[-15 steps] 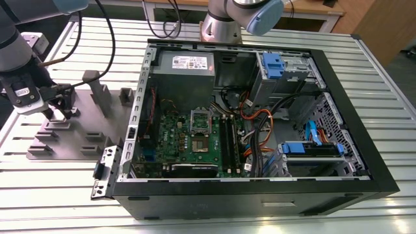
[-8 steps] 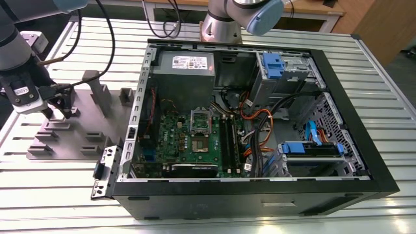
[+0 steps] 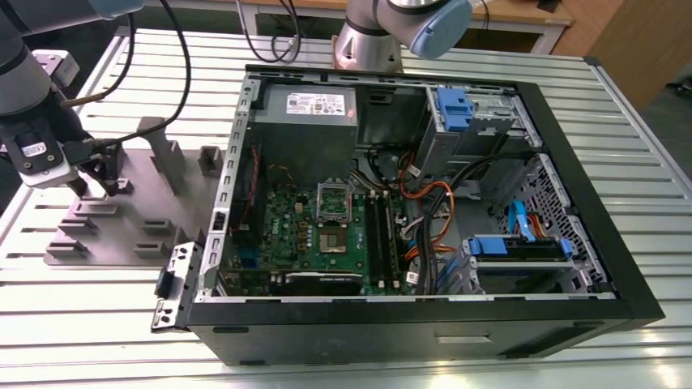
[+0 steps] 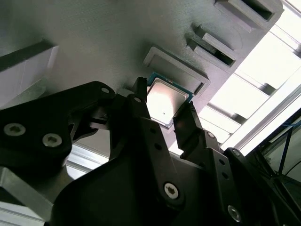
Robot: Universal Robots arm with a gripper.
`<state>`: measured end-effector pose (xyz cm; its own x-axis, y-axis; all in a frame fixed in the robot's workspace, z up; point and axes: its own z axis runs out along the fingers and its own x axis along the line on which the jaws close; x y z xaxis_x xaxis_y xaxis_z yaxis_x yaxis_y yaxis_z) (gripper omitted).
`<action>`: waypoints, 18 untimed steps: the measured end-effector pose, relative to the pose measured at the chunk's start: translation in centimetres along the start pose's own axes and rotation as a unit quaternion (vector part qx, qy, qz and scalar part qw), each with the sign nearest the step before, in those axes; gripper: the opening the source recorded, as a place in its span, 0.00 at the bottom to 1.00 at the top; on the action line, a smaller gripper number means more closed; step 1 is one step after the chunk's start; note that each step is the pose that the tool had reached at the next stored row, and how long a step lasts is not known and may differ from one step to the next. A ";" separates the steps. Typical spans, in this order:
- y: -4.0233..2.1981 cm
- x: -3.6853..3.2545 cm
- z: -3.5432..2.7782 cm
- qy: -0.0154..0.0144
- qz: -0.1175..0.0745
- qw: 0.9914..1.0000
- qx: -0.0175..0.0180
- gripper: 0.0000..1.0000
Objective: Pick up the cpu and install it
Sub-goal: 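Pick up the cpu and move it towards the insertion slot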
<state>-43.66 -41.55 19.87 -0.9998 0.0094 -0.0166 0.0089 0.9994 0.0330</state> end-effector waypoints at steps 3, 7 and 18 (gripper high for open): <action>0.01 0.00 -0.25 0.000 0.000 1.000 0.000 0.47; 0.01 0.00 -0.39 0.000 0.000 1.000 0.000 0.47; 0.03 -0.01 -0.84 0.000 0.000 1.000 0.000 0.47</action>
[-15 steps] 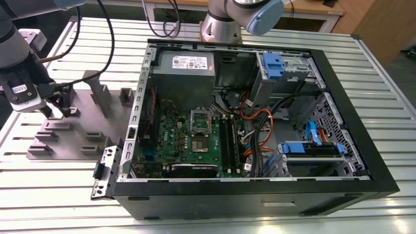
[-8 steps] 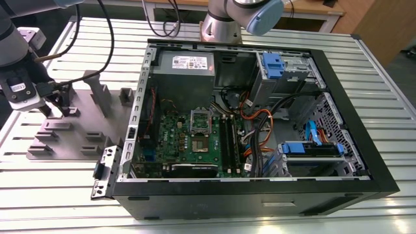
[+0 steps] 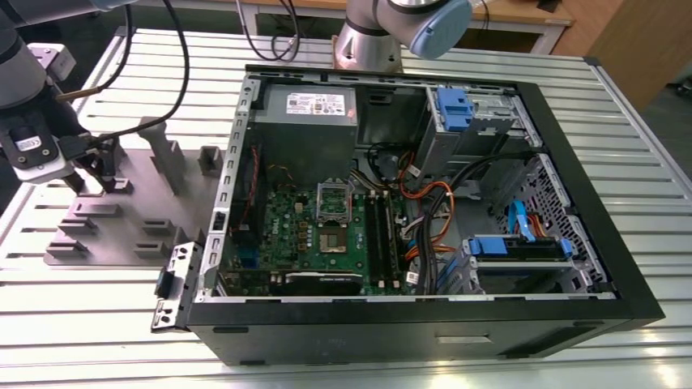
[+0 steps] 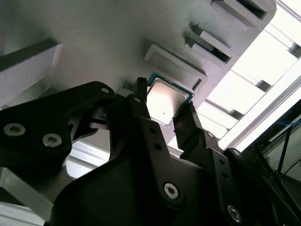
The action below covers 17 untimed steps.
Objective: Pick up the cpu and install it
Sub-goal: 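Pick up the cpu and move it towards the insertion slot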
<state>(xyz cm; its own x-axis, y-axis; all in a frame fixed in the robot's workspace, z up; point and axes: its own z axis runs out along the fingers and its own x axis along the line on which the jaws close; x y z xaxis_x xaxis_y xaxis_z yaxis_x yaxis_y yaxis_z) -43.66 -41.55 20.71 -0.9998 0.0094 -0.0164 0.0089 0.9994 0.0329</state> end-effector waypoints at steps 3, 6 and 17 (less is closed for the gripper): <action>0.00 0.00 -0.04 0.000 0.000 1.000 0.000 0.47; 0.00 0.00 -0.09 0.000 0.000 1.000 0.000 0.47; 0.01 0.00 -0.32 0.000 0.000 1.000 0.000 0.47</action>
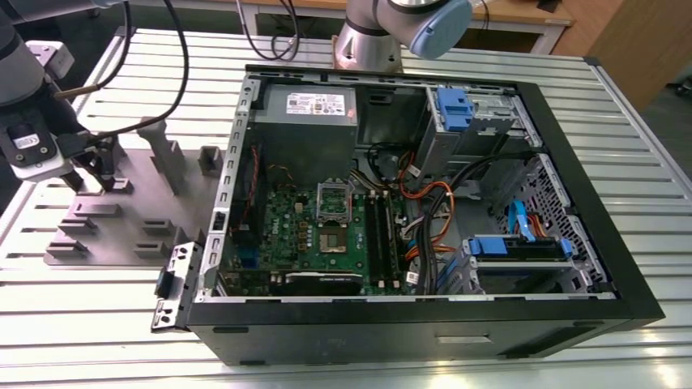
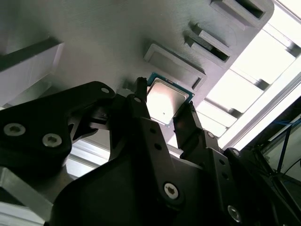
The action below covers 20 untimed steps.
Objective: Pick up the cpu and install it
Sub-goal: 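Pick up the cpu and move it towards the insertion slot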
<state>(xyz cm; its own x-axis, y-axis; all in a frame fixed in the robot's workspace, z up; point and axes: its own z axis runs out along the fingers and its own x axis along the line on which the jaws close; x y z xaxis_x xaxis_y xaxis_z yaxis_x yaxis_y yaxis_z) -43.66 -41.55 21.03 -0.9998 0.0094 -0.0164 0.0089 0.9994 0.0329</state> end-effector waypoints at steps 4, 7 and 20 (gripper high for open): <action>0.00 0.00 -0.10 0.000 0.000 1.000 0.000 0.47; 0.01 0.00 -0.16 0.000 0.000 1.000 0.000 0.47; 0.02 -0.01 -0.73 0.000 0.000 1.000 0.000 0.47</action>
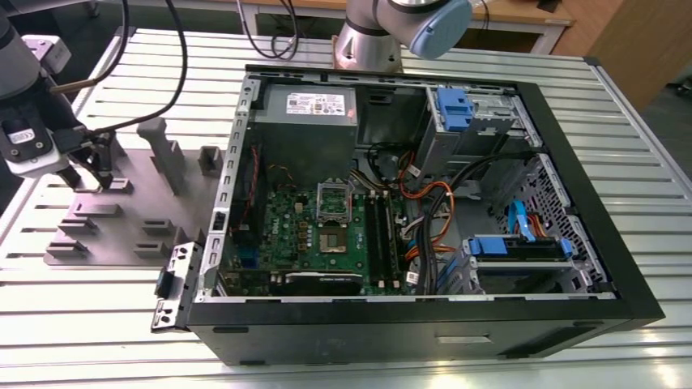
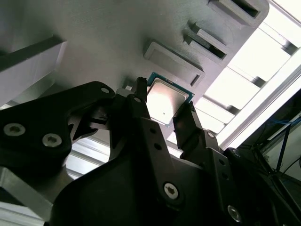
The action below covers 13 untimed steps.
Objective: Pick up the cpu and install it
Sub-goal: 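Pick up the cpu and move it towards the insertion slot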
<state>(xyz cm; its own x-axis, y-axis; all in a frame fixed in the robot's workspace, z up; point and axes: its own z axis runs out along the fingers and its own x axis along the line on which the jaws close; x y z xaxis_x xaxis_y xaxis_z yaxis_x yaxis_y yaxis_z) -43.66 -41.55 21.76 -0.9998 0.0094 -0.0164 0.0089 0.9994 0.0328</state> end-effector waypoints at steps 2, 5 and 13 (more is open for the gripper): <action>0.00 0.00 -0.04 0.000 0.000 1.000 0.000 0.47; 0.00 0.00 -0.10 0.000 0.000 1.000 0.000 0.47; 0.01 -0.01 -0.28 0.000 0.000 1.000 0.000 0.47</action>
<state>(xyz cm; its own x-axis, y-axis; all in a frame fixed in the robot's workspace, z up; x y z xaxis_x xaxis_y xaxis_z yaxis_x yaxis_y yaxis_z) -43.66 -41.55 22.04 -0.9998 0.0094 -0.0164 0.0088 0.9994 0.0328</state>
